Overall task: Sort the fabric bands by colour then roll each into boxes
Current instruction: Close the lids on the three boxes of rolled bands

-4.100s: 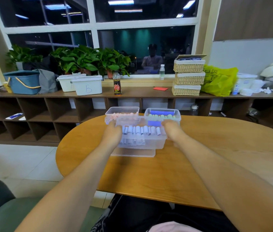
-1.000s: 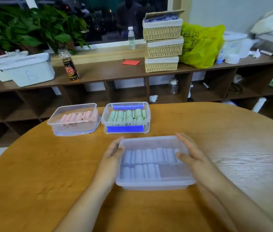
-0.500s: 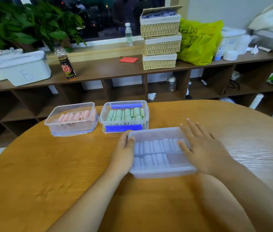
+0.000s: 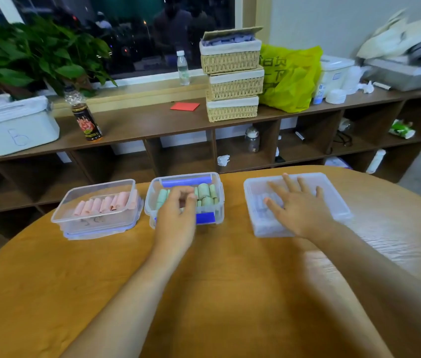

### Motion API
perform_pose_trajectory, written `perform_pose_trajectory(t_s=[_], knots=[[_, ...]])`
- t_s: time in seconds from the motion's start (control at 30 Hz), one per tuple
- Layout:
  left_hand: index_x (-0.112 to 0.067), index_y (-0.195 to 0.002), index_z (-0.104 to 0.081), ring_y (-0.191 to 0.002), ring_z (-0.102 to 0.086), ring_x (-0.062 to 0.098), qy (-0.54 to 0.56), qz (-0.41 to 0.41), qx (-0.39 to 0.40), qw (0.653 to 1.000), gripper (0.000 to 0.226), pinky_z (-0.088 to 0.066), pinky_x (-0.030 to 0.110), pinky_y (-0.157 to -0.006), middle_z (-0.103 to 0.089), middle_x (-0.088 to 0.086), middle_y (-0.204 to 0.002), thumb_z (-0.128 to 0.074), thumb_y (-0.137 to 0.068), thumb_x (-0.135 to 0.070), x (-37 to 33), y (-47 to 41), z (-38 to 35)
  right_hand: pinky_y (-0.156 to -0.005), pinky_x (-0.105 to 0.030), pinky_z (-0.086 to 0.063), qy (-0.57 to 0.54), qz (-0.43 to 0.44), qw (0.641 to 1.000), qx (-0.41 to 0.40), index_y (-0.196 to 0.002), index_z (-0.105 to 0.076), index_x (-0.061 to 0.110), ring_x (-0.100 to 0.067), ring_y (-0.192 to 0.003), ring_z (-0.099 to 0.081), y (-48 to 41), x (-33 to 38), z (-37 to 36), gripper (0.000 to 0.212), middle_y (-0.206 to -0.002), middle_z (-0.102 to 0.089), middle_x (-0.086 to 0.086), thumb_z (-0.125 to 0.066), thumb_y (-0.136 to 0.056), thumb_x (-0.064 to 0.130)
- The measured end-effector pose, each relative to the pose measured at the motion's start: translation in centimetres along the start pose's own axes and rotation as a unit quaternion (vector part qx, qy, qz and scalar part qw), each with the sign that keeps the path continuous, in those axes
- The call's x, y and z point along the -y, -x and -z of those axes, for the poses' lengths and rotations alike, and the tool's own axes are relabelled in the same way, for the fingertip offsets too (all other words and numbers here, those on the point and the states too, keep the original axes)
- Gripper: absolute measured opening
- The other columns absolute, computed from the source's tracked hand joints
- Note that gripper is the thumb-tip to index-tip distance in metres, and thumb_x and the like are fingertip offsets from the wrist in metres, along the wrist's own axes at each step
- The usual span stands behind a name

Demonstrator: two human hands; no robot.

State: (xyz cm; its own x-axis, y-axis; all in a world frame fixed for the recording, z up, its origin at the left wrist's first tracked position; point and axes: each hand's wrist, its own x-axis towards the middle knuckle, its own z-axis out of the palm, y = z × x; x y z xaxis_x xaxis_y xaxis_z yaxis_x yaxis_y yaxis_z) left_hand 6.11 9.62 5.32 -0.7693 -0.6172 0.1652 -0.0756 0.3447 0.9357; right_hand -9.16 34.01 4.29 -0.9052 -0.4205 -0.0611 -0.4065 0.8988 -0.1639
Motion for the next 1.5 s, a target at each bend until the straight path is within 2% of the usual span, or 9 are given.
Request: perform_pose_trajectory(t_s=[0.3, 0.57, 0.7, 0.83, 0.93, 1.1, 1.27, 1.4, 1.5], knots=[[-0.03, -0.123, -0.063, -0.112, -0.061, -0.006, -0.106, 0.019, -0.062, 0.992, 0.021, -0.049, 0.014, -0.069, -0.067, -0.018, -0.119, -0.059, -0.107, -0.042, 1.8, -6.1, 8.5, -0.118, -0.047, -0.039, 0.021, 0.091, 0.994, -0.063, -0.152, -0.049, 0.021, -0.029, -0.143, -0.048, -5.5, 3.8, 1.4, 0.044, -0.158, -0.049, -0.005, -0.047, -0.108, 0.028], [-0.031, -0.156, -0.043, -0.125, -0.054, 0.009, -0.144, 0.069, 0.014, 0.987, 0.059, -0.046, 0.016, -0.074, -0.052, -0.017, -0.145, -0.048, -0.106, -0.061, 2.4, -7.7, 8.2, -0.091, -0.033, -0.057, -0.427, 0.034, 0.903, 0.033, -0.144, -0.052, 0.037, -0.009, -0.118, -0.064, -2.5, 13.9, -1.4, 0.033, -0.134, -0.063, 0.012, -0.042, -0.113, 0.041], [-0.029, -0.151, -0.046, -0.089, -0.061, 0.001, -0.049, 0.132, 0.034, 0.989, 0.052, -0.044, 0.007, -0.045, -0.06, -0.019, -0.121, -0.05, -0.108, -0.058, 2.1, -7.3, 7.5, -0.086, -0.033, -0.062, -0.588, -0.072, 0.801, 0.085, -0.133, -0.061, 0.032, -0.012, -0.106, -0.074, -2.8, 14.7, -1.2, 0.026, -0.124, -0.074, 0.007, -0.045, -0.113, 0.028], [-0.028, -0.151, -0.052, -0.096, -0.055, -0.014, 0.086, 0.154, -0.005, 0.984, 0.049, -0.048, 0.012, -0.069, -0.062, -0.021, -0.126, -0.061, -0.106, -0.044, 1.6, -5.7, 8.5, -0.074, -0.017, -0.051, -0.62, -0.071, 0.779, 0.064, -0.11, -0.065, 0.038, 0.006, -0.087, -0.069, -1.0, 13.7, -1.2, 0.024, -0.1, -0.072, 0.026, -0.049, -0.112, 0.02], [-0.029, -0.138, -0.064, -0.112, -0.064, -0.003, 0.137, 0.143, -0.037, 0.979, 0.034, -0.055, 0.02, -0.09, -0.068, -0.02, -0.126, -0.065, -0.104, -0.031, 2.2, -3.0, 10.2, -0.08, -0.029, -0.057, -0.636, -0.078, 0.766, 0.057, -0.116, -0.069, 0.029, -0.007, -0.099, -0.076, 1.7, 12.6, -1.3, 0.02, -0.113, -0.079, 0.006, -0.052, -0.11, 0.02], [-0.022, -0.113, -0.072, -0.114, -0.071, 0.034, 0.161, 0.209, -0.019, 0.964, 0.026, -0.053, 0.049, -0.095, -0.077, 0.011, -0.116, -0.072, -0.088, -0.028, 5.1, 1.3, 12.2, -0.083, -0.05, -0.064, -0.588, -0.094, 0.796, 0.108, -0.115, -0.068, 0.025, -0.031, -0.103, -0.077, 4.5, 11.1, -2.8, 0.017, -0.111, -0.078, -0.009, -0.053, -0.11, 0.032], [-0.02, -0.112, -0.07, -0.097, -0.069, 0.022, 0.085, 0.237, 0.009, 0.968, 0.038, -0.051, 0.04, -0.085, -0.077, 0.002, -0.1, -0.071, -0.08, -0.041, 5.0, 2.6, 13.0, -0.057, -0.034, -0.062, -0.564, -0.112, 0.803, 0.155, -0.116, -0.064, 0.02, -0.023, -0.076, -0.079, 5.4, 11.6, -1.6, 0.017, -0.1, -0.078, -0.014, -0.049, -0.113, 0.028], [-0.028, -0.115, -0.066, -0.11, -0.068, 0.017, -0.05, 0.23, 0.065, 0.97, 0.028, -0.052, 0.044, -0.104, -0.073, -0.004, -0.12, -0.054, -0.106, -0.052, 5.1, -1.4, 13.3, -0.1, -0.049, -0.057, -0.459, -0.09, 0.874, 0.13, -0.121, -0.061, 0.034, -0.022, -0.112, -0.067, 2.7, 12.0, -1.8, 0.019, -0.123, -0.07, 0.002, -0.05, -0.108, 0.043], [-0.032, -0.152, -0.048, -0.134, -0.059, 0.027, -0.067, 0.271, 0.122, 0.953, 0.059, -0.043, 0.053, -0.119, -0.058, 0.001, -0.15, -0.046, -0.104, -0.066, 3.8, -4.2, 11.8, -0.102, -0.042, -0.05, -0.472, -0.08, 0.869, 0.121, -0.139, -0.058, 0.034, -0.017, -0.12, -0.06, 0.2, 13.2, -2.0, 0.036, -0.135, -0.064, 0.007, -0.052, -0.104, 0.041]])
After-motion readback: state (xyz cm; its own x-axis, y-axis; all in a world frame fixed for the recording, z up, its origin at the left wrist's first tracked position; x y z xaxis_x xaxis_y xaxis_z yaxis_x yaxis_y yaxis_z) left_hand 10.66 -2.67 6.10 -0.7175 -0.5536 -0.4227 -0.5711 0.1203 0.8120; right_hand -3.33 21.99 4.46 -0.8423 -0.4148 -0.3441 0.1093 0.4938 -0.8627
